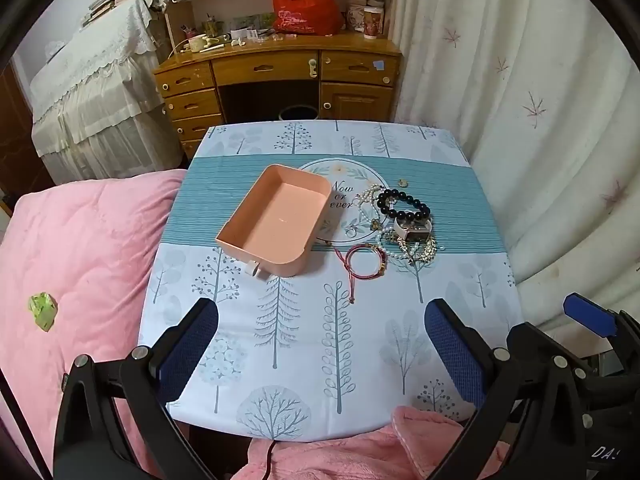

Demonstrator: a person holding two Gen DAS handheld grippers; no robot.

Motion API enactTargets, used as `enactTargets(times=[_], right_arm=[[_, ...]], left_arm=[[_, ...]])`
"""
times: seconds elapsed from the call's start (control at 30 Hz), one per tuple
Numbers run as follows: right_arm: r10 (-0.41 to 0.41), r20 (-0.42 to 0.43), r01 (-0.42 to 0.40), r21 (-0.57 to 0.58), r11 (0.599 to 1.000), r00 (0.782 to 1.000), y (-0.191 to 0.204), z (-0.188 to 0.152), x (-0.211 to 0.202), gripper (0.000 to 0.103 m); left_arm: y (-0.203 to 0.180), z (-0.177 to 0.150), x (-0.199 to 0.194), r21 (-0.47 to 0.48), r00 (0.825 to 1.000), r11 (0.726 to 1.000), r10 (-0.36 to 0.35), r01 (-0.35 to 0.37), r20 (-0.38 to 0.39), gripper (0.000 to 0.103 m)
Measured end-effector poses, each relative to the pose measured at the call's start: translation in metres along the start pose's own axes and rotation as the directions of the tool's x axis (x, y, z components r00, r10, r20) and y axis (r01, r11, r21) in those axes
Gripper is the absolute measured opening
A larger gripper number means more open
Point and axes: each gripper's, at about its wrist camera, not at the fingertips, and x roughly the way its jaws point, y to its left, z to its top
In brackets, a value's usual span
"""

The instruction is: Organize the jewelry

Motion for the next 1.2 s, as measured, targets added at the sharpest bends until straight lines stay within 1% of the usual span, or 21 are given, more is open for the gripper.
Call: enactTargets(times=[0.1, 0.13, 0.2, 0.63, 0.67, 0.83, 0.87, 1.07, 1.1, 1.2], right_arm=[[0.016, -0.004, -0.016, 0.005, 1.0, 1.0, -0.002, 0.001, 0.0, 0.099], [0.02, -0.003, -0.02, 0.006, 1.0, 1.0, -0.003, 0.001, 0.0, 0.099], [0.019, -0.003, -0.019, 0.006, 1.0, 1.0, -0.005, 0.002, 0.001, 0.099], [0.01, 0.003, -0.01, -0.005, 1.0, 1.0, -0.009, 0.002, 0.001, 0.099], [0.014, 0.0, -0.014, 0.002, 1.0, 1.0, -0.003, 0.002, -0.005, 0.099], [0.01, 0.003, -0.01, -0.001, 1.0, 1.0, -0.012, 0.001, -0.004, 0.099], [0.01, 0.0, -0.01, 0.0, 1.0, 1.0, -0.004, 0.002, -0.001, 0.099], [0.006, 0.002, -0.006, -0.002, 1.0, 1.0, -0.016, 0.002, 0.002, 0.099], [0.007, 0.001, -0.007, -0.002, 1.0, 1.0, -0.002, 0.002, -0.002, 0.099], [0.009, 0.0, -0.009, -0.002, 1.0, 1.0, -0.005, 0.001, -0.001, 0.099]], left_arm=[[0.002, -0.001, 0.0, 0.002, 1.0, 1.0, -0.015, 0.015, -0.007, 0.102], [0.0, -0.001, -0.002, 0.011, 1.0, 1.0, 0.003, -0.003, 0.003, 0.102], [0.0, 0.003, 0.0, 0.013, 1.0, 1.0, 0.002, -0.002, -0.013, 0.102], [-0.008, 0.003, 0.002, 0.018, 1.0, 1.0, 0.012, -0.012, -0.003, 0.102], [-0.008, 0.003, 0.002, 0.017, 1.0, 1.0, 0.012, -0.012, -0.002, 0.102], [-0.006, 0.001, 0.001, 0.017, 1.0, 1.0, 0.011, -0.011, 0.002, 0.102], [-0.006, 0.001, 0.001, 0.017, 1.0, 1.0, 0.011, -0.011, 0.001, 0.102], [-0.005, 0.0, 0.001, 0.018, 1.0, 1.0, 0.013, -0.013, 0.004, 0.102], [-0.004, -0.001, 0.001, 0.018, 1.0, 1.0, 0.014, -0.014, 0.005, 0.102], [-0.004, -0.001, 0.0, 0.018, 1.0, 1.0, 0.015, -0.015, 0.005, 0.102]])
